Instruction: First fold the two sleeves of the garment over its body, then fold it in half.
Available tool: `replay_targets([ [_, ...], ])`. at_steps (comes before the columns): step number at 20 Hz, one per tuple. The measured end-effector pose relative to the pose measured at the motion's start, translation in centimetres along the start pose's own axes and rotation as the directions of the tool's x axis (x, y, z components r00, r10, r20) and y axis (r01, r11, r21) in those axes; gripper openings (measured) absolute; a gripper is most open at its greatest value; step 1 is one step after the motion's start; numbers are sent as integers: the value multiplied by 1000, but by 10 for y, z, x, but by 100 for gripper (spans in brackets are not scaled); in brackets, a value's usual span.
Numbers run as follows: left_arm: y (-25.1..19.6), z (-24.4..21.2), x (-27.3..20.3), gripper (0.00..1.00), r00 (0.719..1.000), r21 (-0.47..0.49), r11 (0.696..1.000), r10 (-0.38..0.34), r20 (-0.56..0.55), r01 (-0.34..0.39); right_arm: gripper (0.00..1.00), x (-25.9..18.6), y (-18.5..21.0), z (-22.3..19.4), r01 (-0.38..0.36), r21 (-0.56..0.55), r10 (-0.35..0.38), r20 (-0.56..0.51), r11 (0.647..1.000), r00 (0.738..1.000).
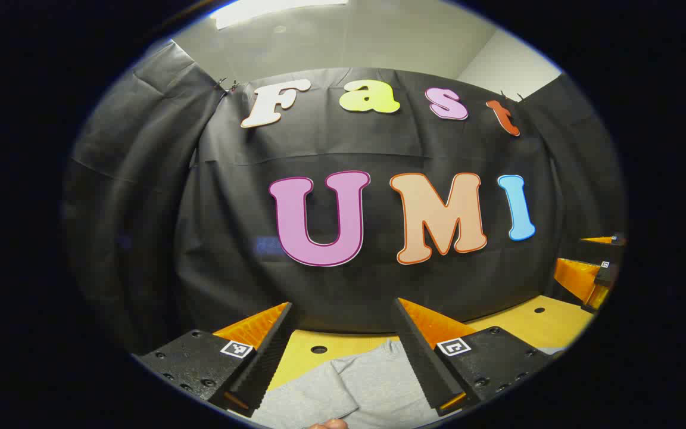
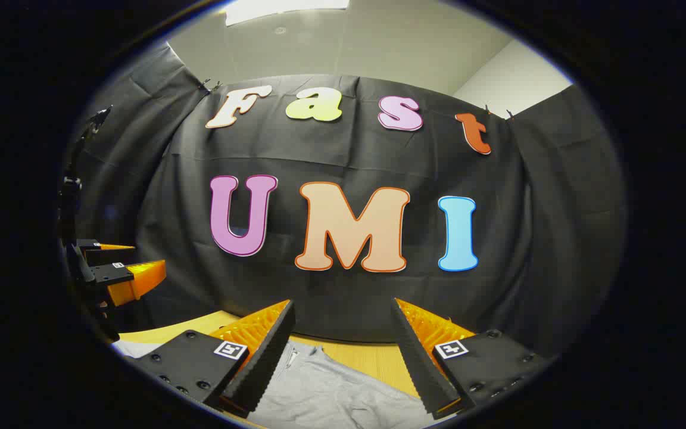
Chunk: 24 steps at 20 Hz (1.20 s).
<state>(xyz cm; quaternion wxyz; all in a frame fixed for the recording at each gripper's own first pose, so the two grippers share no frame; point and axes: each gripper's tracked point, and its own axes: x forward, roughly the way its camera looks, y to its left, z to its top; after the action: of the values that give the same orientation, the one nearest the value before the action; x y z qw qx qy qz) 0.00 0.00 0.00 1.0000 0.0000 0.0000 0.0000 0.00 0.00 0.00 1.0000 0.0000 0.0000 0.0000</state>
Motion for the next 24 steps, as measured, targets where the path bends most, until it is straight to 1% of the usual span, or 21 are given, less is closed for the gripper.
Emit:
replay_targets([
  [1,-1,0,0,98,1000,3,1000,-6,0,6,100,0,-1,1,6,3,-6,2,1000,1000],
  [2,-3,1,1,95,1000,5,1000,-12,2,12,100,1,-3,1,12,1,-12,3,1000,1000],
  [4,-8,1,1,95,1000,10,1000,-25,-2,25,98,0,-7,0,20,-5,-20,0,1000,1000],
  [8,-13,1,1,95,999,-1,999,-36,-4,36,98,-2,-9,-4,21,-12,-21,-13,1000,1000],
  [9,-14,0,0,95,999,-4,999,-38,-6,38,100,-3,-11,-4,24,-14,-25,-14,1000,1000],
  [11,-15,0,2,95,999,-5,999,-42,-10,42,98,-3,-13,-4,29,-12,-30,-16,999,999],
  [18,-9,-5,4,95,999,-21,1000,-23,-23,22,98,-2,-19,-8,42,-15,-42,-26,999,999],
  [24,-8,-9,10,95,999,-17,1000,-23,-29,23,100,3,-28,-18,66,-27,-67,-42,997,997],
])
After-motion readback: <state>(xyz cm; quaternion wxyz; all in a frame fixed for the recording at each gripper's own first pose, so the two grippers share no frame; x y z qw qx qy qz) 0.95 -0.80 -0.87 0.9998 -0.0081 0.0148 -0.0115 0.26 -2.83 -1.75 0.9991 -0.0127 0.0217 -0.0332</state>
